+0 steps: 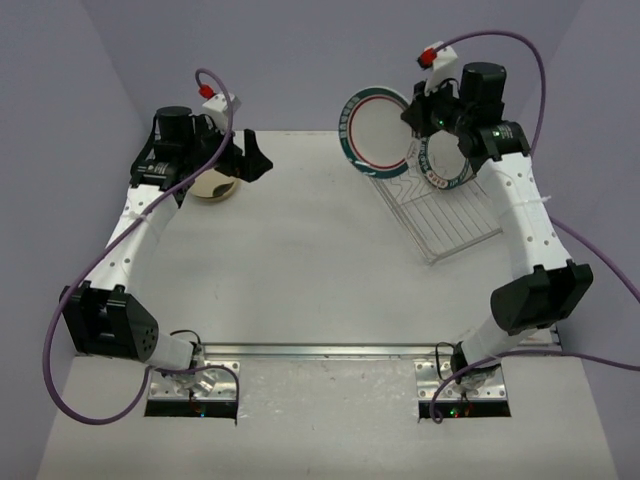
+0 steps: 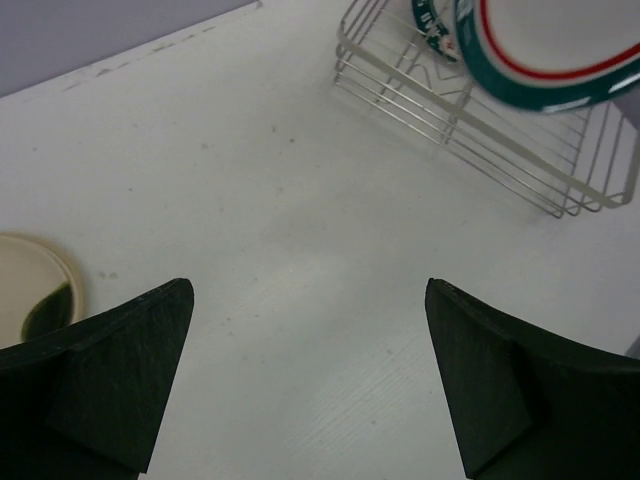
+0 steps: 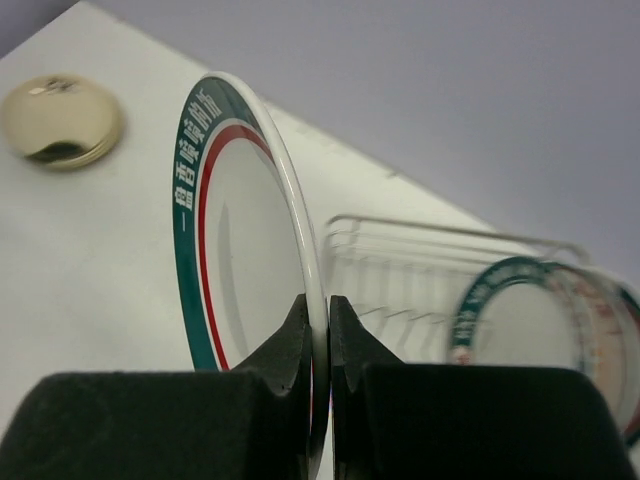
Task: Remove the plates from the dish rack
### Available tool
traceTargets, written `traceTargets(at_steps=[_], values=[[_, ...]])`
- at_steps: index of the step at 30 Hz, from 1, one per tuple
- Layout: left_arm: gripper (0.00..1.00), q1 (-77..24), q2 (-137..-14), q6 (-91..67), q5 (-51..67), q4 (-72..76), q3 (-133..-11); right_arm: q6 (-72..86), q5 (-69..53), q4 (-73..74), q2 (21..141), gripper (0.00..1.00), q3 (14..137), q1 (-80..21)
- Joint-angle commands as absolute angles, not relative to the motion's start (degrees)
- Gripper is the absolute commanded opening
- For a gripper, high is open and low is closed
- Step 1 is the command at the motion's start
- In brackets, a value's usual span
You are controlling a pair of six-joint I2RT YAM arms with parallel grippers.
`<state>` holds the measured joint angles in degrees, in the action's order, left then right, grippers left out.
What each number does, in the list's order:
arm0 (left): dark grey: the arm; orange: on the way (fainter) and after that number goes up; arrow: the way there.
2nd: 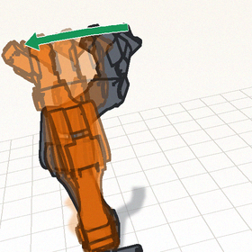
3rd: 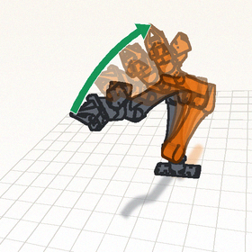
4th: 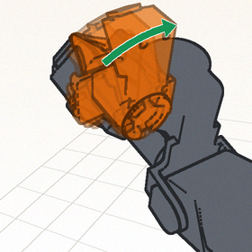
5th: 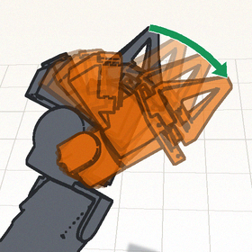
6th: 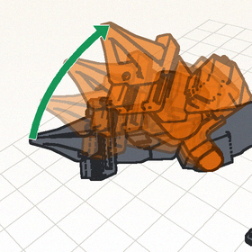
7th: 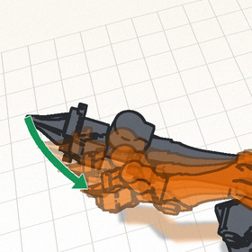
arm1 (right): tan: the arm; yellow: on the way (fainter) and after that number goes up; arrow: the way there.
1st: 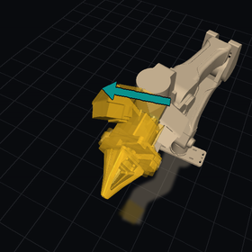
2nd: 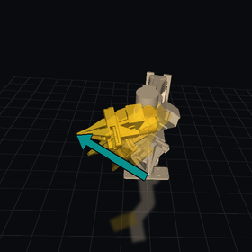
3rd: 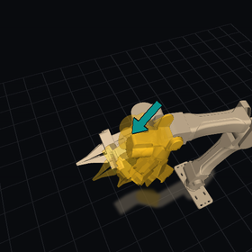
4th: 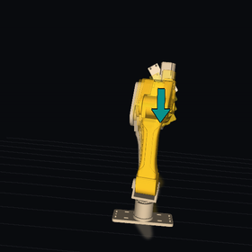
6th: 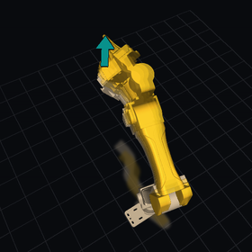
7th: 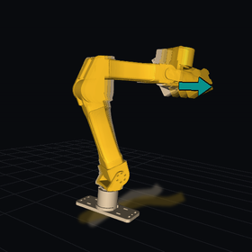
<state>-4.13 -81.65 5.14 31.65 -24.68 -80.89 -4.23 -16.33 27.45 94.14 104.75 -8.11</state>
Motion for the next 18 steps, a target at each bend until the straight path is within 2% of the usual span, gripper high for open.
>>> traceTargets(at_steps=[1, 12, 13, 15, 16, 17, 18], values=[[0.96, -5.48, -81.29, 0.58, 43.16, -23.07, -83.72, 6.53, -28.88, 25.06, 91.94, 0.0, 97.8, -13.73], [0.82, -9.89, -87.08, -2.78, 42.85, -24.34, -82.87, 17.3, -42.44, 22.41, 94.61, 0.0, 96.72, -17.59], [0.77, -10.02, -88.07, -2.98, 42.46, -24.69, -83.04, 17.66, -42.82, 22.15, 94.68, 0.0, 96.57, -17.74], [0.6, -10.02, -89.63, -2.92, 43.89, -25.47, -83.3, 17.67, -43.02, 22.22, 94.88, 0.0, 96.5, -17.93], [0.44, -10.02, -90.18, -2.96, 44.72, -25.51, -83.26, 17.73, -43.19, 22.3, 95.11, 0.0, 96.31, -17.99], [0.33, -10.02, -90.6, -2.99, 45.54, -25.49, -83.23, 17.75, -43.31, 22.26, 95.25, 0.0, 96.18, -18.08], [0.31, -10.02, -90.7, -3.12, 46.04, -25.49, -83.23, 17.75, -43.39, 22.24, 95.34, 0.0, 96.03, -18.04]])
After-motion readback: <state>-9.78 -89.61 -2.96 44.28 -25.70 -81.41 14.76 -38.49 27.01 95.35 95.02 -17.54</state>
